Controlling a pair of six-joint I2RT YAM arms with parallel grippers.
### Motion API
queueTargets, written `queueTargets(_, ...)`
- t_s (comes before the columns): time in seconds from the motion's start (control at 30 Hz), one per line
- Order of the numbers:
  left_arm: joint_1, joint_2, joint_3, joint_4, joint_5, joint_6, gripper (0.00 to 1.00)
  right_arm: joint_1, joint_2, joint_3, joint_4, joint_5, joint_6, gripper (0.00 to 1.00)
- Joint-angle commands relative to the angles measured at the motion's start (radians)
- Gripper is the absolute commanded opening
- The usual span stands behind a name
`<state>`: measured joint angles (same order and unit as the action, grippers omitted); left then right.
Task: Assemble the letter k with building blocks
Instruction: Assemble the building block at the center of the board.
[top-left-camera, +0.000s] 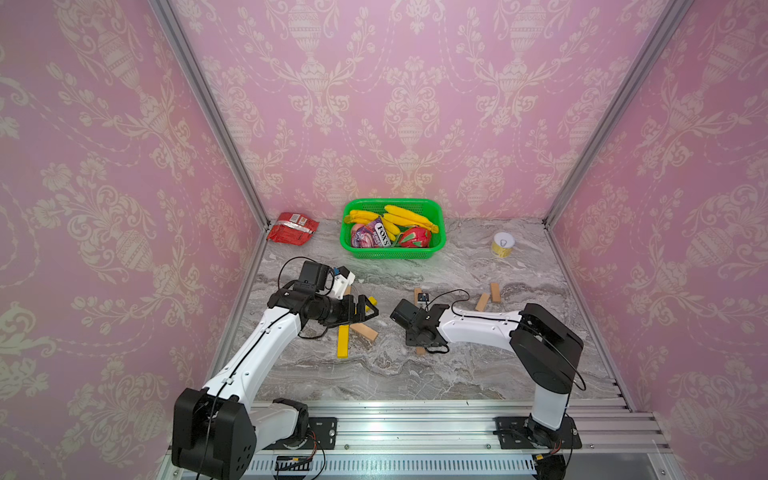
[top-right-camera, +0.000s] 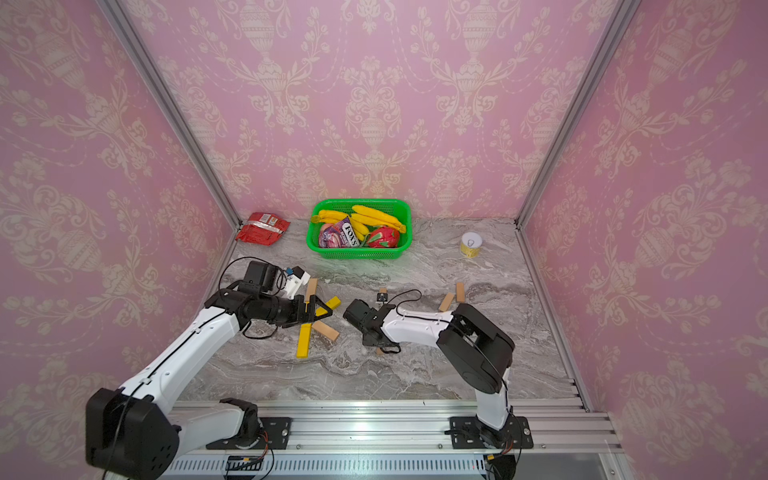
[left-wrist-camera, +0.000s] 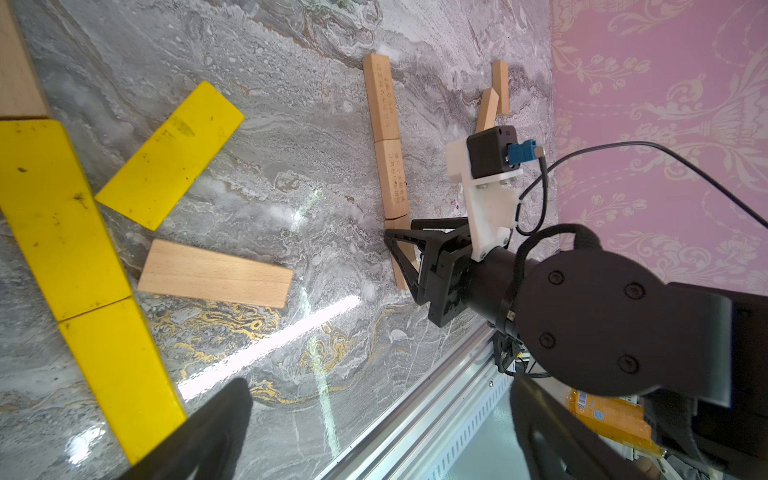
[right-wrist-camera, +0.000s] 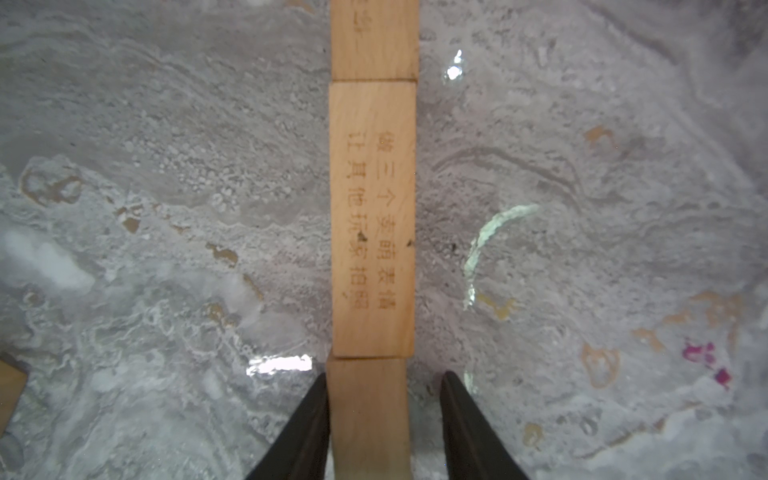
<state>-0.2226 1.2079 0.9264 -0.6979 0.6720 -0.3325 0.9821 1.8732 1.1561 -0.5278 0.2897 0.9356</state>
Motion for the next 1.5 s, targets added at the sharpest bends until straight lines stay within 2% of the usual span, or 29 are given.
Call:
queueTargets(0.0, 0.011, -0.008, -0.017, -0.002, 0.018, -0.011, 0.99, -0.015, 0.051, -0.056, -0.08, -0.008, 0.012, 0.46)
queueTargets(0.6, 0.011, -0.009, -0.017, -0.002, 0.018, -0.01, 0.99, -0.016, 0.065, -0.063, -0.057, -0.022, 0.011, 0.44)
queueTargets(0.77, 0.011, -0.01, -0.017, -0.002, 0.018, -0.01, 0.99, -0.016, 0.083, -0.058, -0.053, -0.035, 0.013, 0.49)
queueTargets(1.07, 0.01, -0.011, -0.017, -0.003, 0.019, -0.01, 0.99, -0.007, 0.07, -0.052, -0.046, -0.02, -0.001, 0.51)
queueTargets(1.17, 0.011, -0.011, -0.017, -0.003, 0.018, -0.01, 0.99, 0.013, 0.064, -0.029, -0.051, 0.002, -0.03, 0.57)
queueTargets(1.3, 0.01, -0.008, -0.017, -0.004, 0.017, -0.007, 0.99, 0.041, 0.058, 0.062, -0.11, 0.046, -0.049, 0.63)
queueTargets(1.47, 0.011, -0.006, -0.015, -0.006, 0.011, -0.005, 0.99, 0.062, 0.022, 0.102, -0.197, 0.116, -0.033, 0.68)
